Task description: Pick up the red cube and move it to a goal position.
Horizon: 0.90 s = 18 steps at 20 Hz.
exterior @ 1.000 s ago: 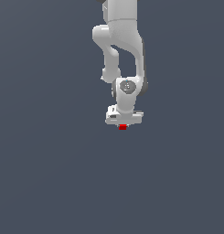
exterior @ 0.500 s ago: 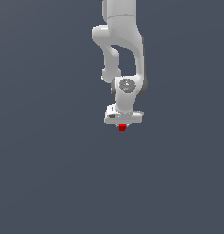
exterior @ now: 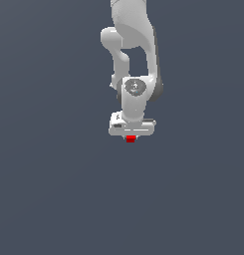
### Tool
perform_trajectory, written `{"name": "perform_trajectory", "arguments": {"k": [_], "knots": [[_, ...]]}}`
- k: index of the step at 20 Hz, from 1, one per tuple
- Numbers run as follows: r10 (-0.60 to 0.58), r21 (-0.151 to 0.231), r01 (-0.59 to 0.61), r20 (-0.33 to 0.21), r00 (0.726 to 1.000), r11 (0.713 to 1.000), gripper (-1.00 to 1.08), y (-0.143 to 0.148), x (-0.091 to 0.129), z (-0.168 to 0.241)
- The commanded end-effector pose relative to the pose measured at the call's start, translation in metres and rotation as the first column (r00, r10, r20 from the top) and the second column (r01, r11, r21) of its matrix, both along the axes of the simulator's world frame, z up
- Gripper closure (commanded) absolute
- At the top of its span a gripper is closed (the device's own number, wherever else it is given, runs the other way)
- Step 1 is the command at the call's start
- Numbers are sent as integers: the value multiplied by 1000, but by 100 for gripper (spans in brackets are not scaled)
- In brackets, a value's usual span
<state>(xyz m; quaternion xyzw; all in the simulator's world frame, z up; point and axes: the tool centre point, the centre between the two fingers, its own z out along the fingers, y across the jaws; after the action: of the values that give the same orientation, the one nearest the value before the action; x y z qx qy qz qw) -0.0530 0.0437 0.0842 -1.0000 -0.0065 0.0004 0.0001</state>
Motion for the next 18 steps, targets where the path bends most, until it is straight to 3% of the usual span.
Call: {"name": "perform_trajectory", "arguments": {"k": [1,18], "knots": [[0,0,0,0,1000,1000,108,-7,13,19],[0,0,0,0,1000,1000,108,-48,102,134]]}}
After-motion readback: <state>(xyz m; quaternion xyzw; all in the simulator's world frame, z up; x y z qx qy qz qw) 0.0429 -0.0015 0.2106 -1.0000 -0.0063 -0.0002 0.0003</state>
